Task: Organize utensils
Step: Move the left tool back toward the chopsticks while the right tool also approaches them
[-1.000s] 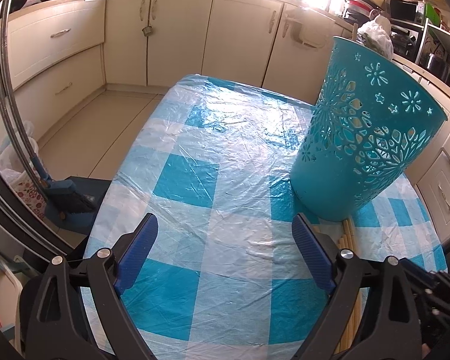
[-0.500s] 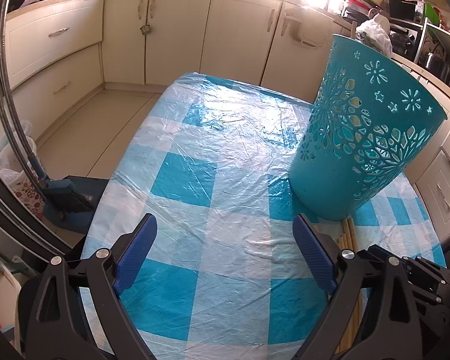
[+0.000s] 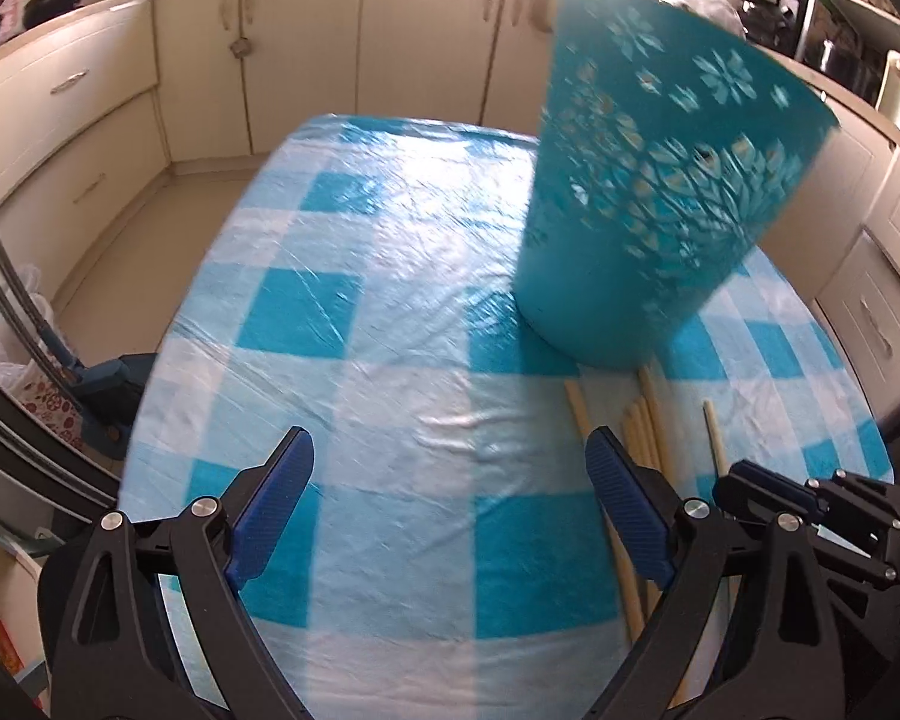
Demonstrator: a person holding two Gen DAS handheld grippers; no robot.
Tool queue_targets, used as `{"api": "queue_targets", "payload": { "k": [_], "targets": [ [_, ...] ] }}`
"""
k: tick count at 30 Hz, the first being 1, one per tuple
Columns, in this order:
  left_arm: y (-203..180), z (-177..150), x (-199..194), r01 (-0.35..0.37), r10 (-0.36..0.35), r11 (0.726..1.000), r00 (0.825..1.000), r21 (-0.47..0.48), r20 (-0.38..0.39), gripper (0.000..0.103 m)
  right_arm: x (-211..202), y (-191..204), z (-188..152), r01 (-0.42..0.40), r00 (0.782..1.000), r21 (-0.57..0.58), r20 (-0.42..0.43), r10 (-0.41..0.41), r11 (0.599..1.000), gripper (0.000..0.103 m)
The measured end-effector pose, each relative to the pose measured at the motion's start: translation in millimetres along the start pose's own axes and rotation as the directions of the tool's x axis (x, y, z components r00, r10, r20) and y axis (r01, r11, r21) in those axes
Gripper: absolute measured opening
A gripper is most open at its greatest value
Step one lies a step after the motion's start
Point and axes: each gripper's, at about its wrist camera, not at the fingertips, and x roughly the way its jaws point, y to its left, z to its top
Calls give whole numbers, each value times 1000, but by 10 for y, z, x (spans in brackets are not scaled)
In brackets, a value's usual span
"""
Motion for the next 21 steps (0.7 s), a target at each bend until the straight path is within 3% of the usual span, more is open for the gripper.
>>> {"api": "queue_targets", "payload": {
  "k": [10, 16, 17, 21],
  "targets": [
    [-285, -53, 141, -82, 88, 993, 994, 85, -71, 88, -23, -86, 23, -37, 999, 61, 16, 36, 997, 12],
    [-417, -71, 157, -92, 103, 987, 991, 131, -81, 87, -28, -156, 35, -50, 999, 81, 17, 49, 995, 13],
    [-434, -73, 149, -86, 98, 987, 992, 138, -79, 85, -27, -157, 40, -49, 999, 80, 15, 48, 996, 13],
    [-514, -62, 126, -25, 39, 985, 996, 173, -80, 56, -31, -171, 40, -49, 999, 79, 10, 48, 996, 13]
  ]
}}
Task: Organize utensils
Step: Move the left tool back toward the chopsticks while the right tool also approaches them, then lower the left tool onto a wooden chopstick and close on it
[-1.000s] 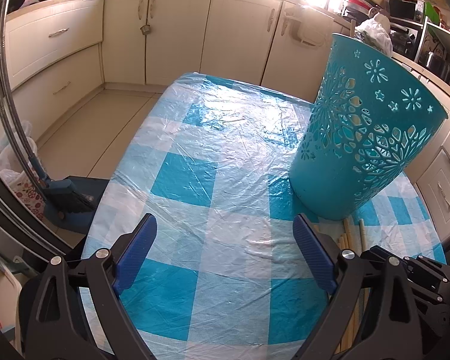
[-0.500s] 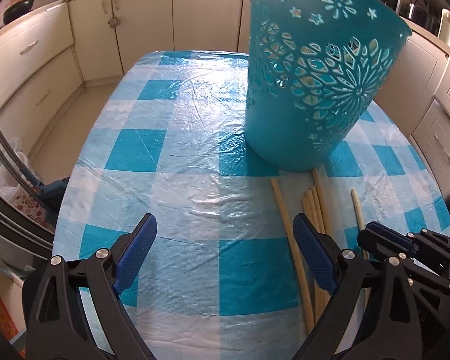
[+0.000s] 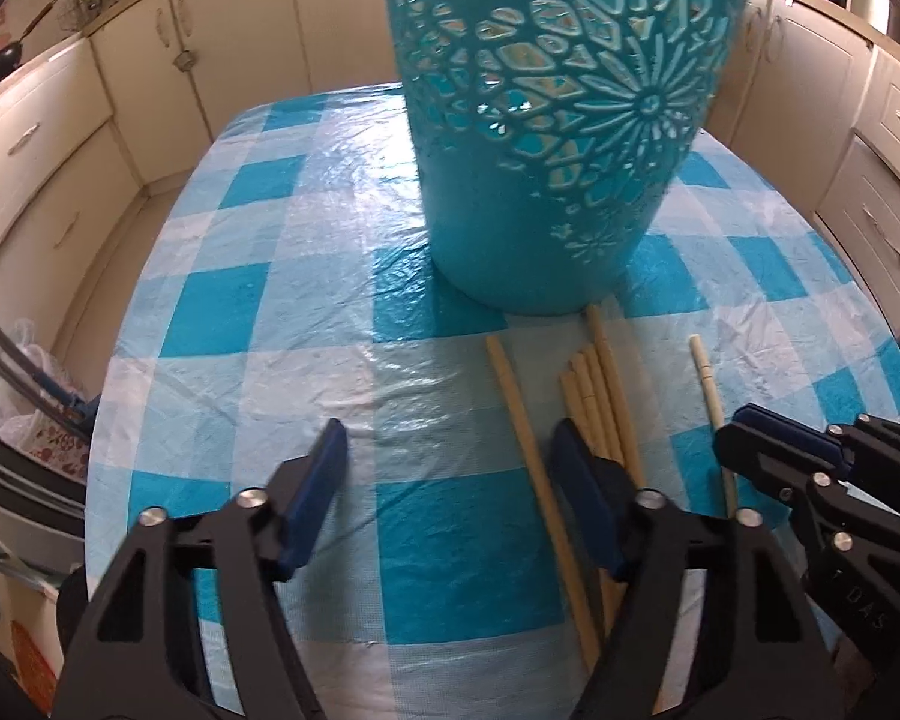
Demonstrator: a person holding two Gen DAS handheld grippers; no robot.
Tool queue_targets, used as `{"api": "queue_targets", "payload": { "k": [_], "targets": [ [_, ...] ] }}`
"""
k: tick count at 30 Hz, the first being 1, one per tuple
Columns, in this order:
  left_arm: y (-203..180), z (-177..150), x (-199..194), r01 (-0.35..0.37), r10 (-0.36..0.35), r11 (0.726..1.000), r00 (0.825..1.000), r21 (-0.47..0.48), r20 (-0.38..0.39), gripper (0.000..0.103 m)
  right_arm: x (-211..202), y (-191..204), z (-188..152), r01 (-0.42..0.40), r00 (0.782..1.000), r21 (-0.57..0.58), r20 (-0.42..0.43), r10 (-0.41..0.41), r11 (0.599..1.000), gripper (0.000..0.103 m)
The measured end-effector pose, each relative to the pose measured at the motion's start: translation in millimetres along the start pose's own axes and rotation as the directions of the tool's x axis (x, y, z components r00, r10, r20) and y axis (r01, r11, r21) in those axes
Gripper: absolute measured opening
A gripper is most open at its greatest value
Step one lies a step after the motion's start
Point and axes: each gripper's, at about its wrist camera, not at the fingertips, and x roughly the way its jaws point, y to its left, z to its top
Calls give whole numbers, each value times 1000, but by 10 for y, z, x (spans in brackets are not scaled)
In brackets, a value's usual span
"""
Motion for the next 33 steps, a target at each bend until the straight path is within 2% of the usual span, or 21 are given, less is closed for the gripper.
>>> {"api": "queue_targets", "payload": {
  "k": [2, 4, 6, 9, 12, 18, 23, 28, 33],
  "targets": [
    [-19, 18, -16, 27, -27, 999, 1000, 21, 0, 38, 5, 0, 0, -2, 1000, 1, -1, 2, 1000, 13],
    [-14, 37, -20, 72, -71, 997, 997, 30, -9, 15, 10, 5, 0, -2, 1000, 1, -2, 2, 1000, 13],
    [0, 46, -6, 125, -124, 991, 992, 39, -21, 8, 13, 8, 3, -2, 1000, -1, -4, 2, 1000, 13],
    [11, 29, -23, 178, -176, 979, 984, 98, -33, 8, 25, 25, 12, 4, 1000, -6, -6, -4, 1000, 13],
    [29, 3, -45, 176, -172, 972, 984, 153, -40, 7, 45, 29, 39, 12, 1000, -9, -10, -13, 1000, 13],
    [118, 37, -37, 157, -153, 985, 987, 78, -44, 9, 85, 87, 81, 40, 999, -38, -17, -41, 998, 13],
    [56, 75, 9, 118, -116, 991, 993, 64, -34, 20, 104, 113, 98, 56, 998, -66, -22, -57, 996, 13],
    [-53, 68, 20, 61, -60, 996, 998, 59, -18, 43, 135, 148, 118, 59, 998, -68, -26, -61, 996, 12],
    [-63, 66, 25, 43, -43, 998, 999, 43, -7, 45, 145, 213, 112, 64, 997, -107, -30, -67, 992, 10]
  ]
}}
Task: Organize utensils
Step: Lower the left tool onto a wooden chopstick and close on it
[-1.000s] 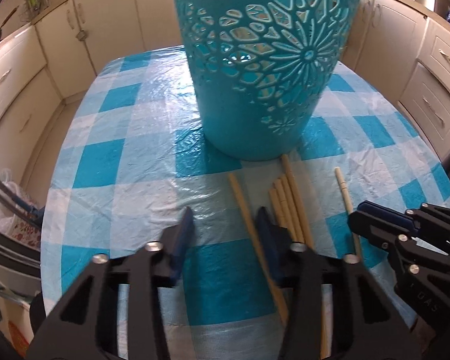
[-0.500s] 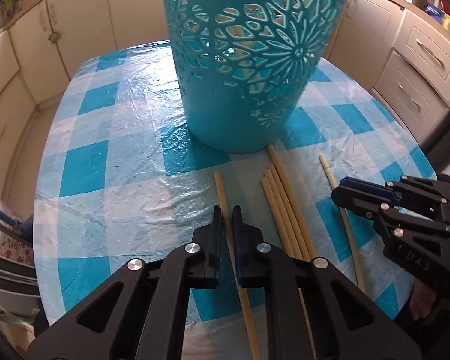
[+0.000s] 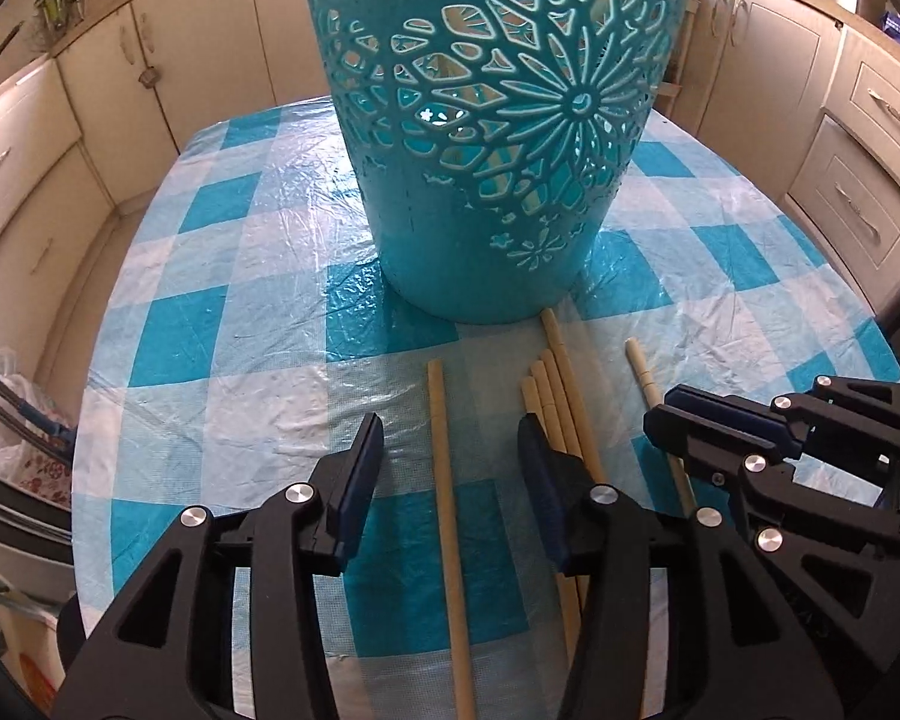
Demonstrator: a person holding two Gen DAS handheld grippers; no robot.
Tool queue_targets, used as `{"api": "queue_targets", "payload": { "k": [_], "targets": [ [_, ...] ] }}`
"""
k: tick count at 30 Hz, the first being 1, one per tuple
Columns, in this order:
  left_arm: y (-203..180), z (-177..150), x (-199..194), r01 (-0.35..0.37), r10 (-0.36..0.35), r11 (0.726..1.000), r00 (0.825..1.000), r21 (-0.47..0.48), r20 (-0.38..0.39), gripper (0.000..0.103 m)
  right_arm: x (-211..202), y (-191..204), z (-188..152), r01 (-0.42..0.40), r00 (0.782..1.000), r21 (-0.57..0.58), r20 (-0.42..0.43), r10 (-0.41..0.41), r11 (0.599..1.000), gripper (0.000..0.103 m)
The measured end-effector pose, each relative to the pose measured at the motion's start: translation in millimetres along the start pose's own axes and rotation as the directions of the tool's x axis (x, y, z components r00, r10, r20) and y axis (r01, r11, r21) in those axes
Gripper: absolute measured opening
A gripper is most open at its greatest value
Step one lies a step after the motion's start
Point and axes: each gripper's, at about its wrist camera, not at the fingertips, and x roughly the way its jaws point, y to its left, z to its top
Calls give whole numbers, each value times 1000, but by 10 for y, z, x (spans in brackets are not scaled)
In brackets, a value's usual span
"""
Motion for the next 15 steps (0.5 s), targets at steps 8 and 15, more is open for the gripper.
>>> {"api": "queue_targets", "payload": {
  "k": [8, 15],
  "targets": [
    [13, -28, -1, -6, 6, 1000, 1000, -4, 14, 46, 16, -24, 41, 2, 1000, 14, -13, -2, 1000, 10],
    [62, -2, 6, 7, -7, 1000, 1000, -1, 5, 25, 17, -37, 65, 11, 1000, 18, -11, -11, 1000, 10]
  ]
}}
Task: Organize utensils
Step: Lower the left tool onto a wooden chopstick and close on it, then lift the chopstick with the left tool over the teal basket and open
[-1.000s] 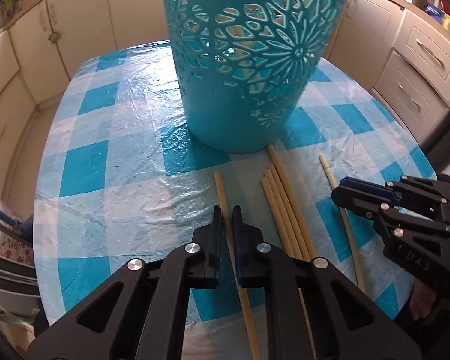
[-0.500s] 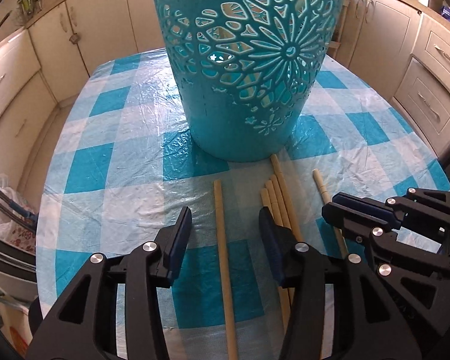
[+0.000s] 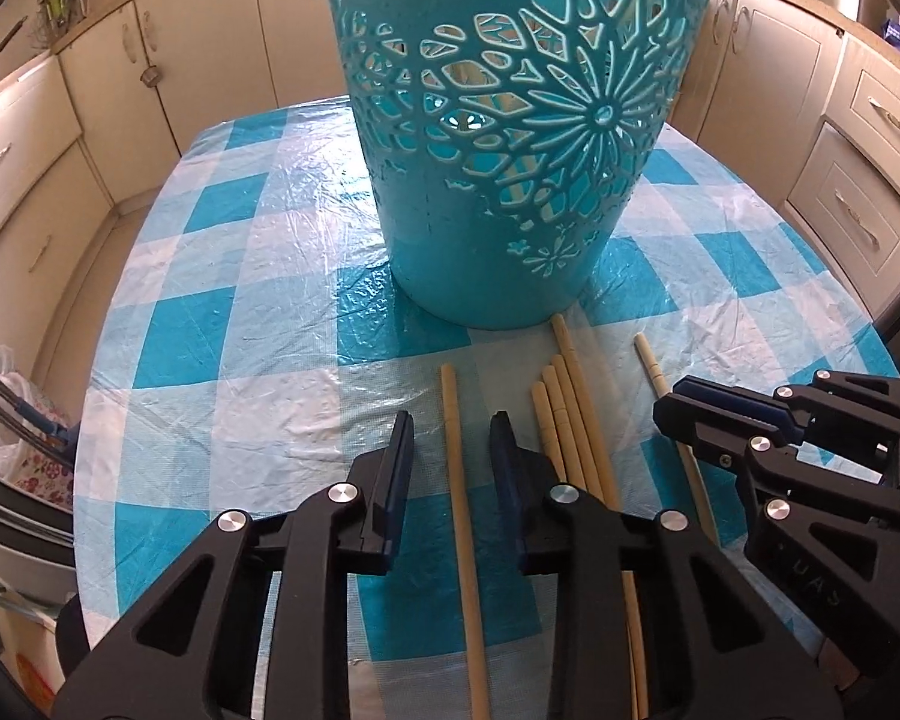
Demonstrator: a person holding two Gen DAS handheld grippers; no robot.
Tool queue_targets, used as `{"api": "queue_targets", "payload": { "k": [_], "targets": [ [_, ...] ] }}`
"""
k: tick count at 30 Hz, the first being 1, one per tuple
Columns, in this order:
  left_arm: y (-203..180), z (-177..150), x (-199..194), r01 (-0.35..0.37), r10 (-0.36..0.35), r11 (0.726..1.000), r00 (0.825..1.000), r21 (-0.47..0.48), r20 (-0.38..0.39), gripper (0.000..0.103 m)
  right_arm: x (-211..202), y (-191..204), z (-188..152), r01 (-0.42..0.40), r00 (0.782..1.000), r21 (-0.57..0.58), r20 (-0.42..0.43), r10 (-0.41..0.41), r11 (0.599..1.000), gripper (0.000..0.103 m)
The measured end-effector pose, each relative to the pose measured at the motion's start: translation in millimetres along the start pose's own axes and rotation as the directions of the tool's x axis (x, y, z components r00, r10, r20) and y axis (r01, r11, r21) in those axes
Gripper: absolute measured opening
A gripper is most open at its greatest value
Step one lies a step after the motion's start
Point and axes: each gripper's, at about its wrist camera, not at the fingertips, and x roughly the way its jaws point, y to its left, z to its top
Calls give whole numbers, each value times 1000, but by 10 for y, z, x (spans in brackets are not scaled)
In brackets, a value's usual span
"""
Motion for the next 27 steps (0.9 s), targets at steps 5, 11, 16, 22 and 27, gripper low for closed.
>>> {"api": "queue_targets", "payload": {
  "k": [5, 11, 16, 22, 27],
  "targets": [
    [-7, 22, 9, 12, -12, 1000, 1000, 9, -6, 12, 6, 35, -41, 6, 1000, -21, 30, -6, 1000, 10],
    [218, 12, -54, 91, -91, 992, 996, -91, 1, 5, 5, 54, -53, 15, 999, -28, 38, -14, 999, 10],
    [417, 27, -356, 182, -170, 972, 982, -150, 87, 5, 7, 6, -56, -12, 999, -5, 37, 12, 1000, 10],
    [589, 178, -809, 274, -232, 943, 947, -186, 222, 5, 3, -109, -50, -65, 997, 41, 36, 63, 997, 10],
    [611, 469, -1303, 350, -267, 919, 892, -181, 366, 5, 6, -177, -33, -89, 996, 59, 37, 86, 994, 10]
  ]
}}
